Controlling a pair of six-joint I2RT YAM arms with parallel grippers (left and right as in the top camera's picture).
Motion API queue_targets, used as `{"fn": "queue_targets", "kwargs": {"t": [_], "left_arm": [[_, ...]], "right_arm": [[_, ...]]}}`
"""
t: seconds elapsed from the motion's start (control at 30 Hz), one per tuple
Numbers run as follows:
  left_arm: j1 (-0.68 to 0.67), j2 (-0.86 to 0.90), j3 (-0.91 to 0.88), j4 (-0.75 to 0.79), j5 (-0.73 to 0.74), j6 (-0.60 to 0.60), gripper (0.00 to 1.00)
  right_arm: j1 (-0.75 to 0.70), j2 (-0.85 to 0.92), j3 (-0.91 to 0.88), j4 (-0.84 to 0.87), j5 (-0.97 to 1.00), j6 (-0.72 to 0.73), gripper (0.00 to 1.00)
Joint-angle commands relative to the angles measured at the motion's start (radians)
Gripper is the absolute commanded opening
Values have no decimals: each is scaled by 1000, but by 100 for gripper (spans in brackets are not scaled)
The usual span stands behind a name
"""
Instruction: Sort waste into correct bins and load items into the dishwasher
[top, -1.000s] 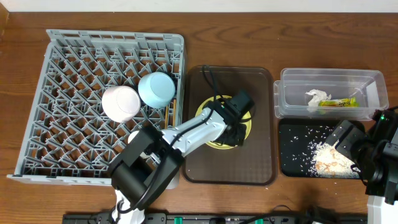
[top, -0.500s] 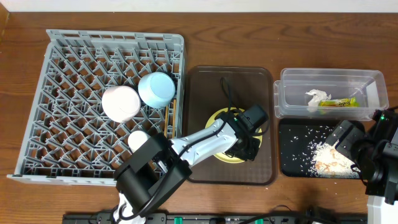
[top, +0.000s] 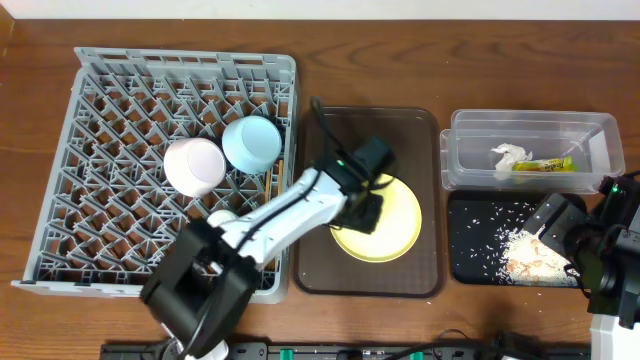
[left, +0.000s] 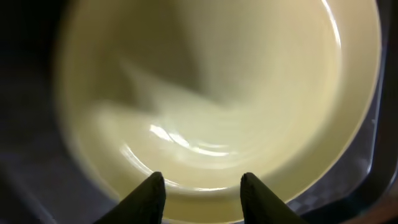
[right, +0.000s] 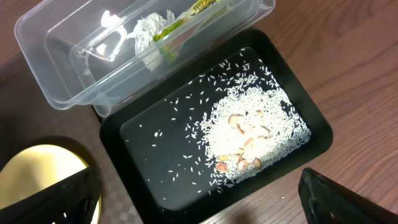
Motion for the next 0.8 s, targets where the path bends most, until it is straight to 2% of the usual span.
{"fn": "queue_targets", "kwargs": {"t": [0.0,0.13,0.2,0.43,0.77], "left_arm": [[10,-4,15,-21,-52,-3,42],[-16,-4,1,-8,-51,-25,44],[-40,-4,-5,8,-53,-24,48],[-174,4,-13,158,-58,78,52],[-314,82,-13,336,-216,84,52]], "right_arm": [[-3,-5,11,-1,5,7,99],[-3,-5,11,-1,5,7,99],[-3,-5,11,-1,5,7,99],[-3,-5,11,-1,5,7,99],[-3,-5,11,-1,5,7,99]]}}
